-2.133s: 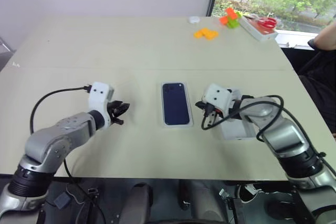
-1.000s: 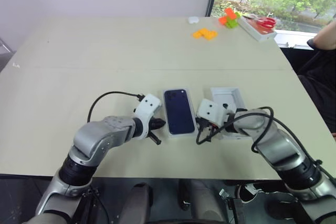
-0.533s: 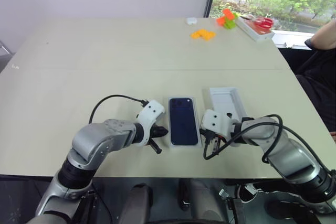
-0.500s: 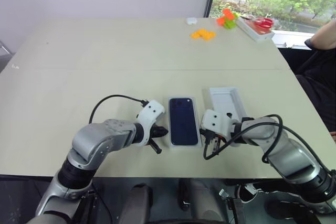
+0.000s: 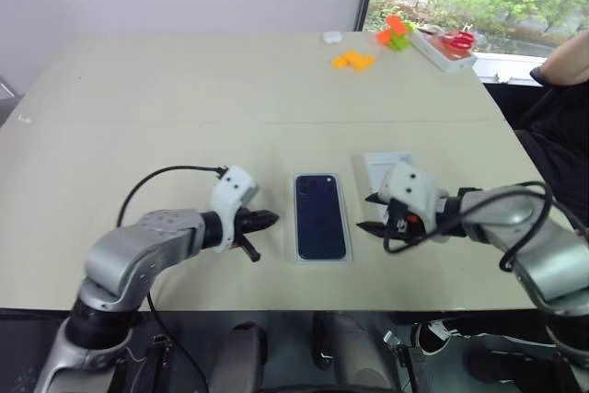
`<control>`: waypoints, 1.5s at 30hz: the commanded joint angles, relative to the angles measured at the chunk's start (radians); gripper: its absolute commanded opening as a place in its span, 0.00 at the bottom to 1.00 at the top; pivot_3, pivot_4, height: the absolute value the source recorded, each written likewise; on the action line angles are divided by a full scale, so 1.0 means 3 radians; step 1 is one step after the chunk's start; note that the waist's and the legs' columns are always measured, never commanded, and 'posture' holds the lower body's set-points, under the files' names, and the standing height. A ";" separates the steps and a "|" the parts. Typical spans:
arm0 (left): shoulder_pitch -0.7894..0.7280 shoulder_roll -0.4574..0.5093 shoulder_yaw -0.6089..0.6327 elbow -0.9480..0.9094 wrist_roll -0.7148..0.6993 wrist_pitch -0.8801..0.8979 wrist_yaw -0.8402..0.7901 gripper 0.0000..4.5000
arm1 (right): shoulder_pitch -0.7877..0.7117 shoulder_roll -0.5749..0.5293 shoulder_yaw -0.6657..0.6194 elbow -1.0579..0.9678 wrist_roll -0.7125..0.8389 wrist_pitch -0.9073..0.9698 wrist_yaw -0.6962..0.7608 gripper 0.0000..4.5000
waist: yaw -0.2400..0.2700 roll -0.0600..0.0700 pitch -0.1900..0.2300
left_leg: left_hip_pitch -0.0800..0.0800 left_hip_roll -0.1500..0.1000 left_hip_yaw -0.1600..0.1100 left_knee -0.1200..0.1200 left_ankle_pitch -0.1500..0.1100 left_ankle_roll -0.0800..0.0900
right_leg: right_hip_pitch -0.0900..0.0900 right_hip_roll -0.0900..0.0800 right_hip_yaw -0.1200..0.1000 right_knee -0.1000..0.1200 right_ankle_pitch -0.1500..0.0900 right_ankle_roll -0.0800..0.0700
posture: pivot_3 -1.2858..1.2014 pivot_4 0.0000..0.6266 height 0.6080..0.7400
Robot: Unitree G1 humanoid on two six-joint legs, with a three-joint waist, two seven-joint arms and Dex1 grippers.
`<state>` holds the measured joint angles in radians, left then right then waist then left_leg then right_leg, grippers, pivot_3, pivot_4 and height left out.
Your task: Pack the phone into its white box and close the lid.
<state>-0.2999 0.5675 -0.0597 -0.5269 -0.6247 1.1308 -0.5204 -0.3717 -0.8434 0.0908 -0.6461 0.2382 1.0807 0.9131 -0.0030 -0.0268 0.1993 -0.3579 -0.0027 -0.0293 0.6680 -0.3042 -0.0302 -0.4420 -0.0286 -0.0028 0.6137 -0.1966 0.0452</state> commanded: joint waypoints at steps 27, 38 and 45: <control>0.0708 0.0650 0.0311 -0.0148 0.0015 -0.1845 -0.1363 0.00 | -0.0954 0.0847 -0.0241 0.0679 0.0342 0.1737 -0.1628 0.01 | -0.0053 0.0001 0.0000 | -0.0004 0.0003 0.0006 -0.0001 -0.0002 0.0004 | -0.0005 0.0005 0.0003 -0.0001 0.0001 0.0001 | 0.52 0.24 0.92; 0.0623 0.0721 0.1164 0.0705 0.0145 -0.2037 -0.1134 0.00 | -0.0845 0.2966 -0.1662 0.0592 0.2421 0.1779 -0.2082 0.01 | -0.0058 -0.0001 -0.0002 | 0.0000 0.0040 0.0004 -0.0005 -0.0007 0.0013 | -0.0007 0.0031 0.0001 0.0000 0.0010 0.0008 | 0.52 0.24 0.92; 0.0605 0.0832 0.1183 0.0923 0.0241 -0.2144 -0.1193 0.00 | -0.0648 0.3946 -0.1748 0.1324 0.3981 0.1519 -0.4248 0.01 | -0.0048 0.0006 0.0003 | -0.0002 0.0049 0.0007 -0.0003 -0.0007 0.0013 | -0.0012 0.0037 0.0008 -0.0003 0.0020 -0.0031 | 0.52 0.24 0.92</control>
<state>-0.1096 0.8043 0.2658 -0.2368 -0.5559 0.5132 -0.8721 -0.5899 0.1369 -0.4658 -0.2816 1.2628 1.5888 -0.2017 -0.0175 -0.0250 0.2001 -0.3583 0.0120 -0.0269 0.6671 -0.3063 -0.0264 -0.4454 -0.0178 0.0000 0.6126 -0.1909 0.0363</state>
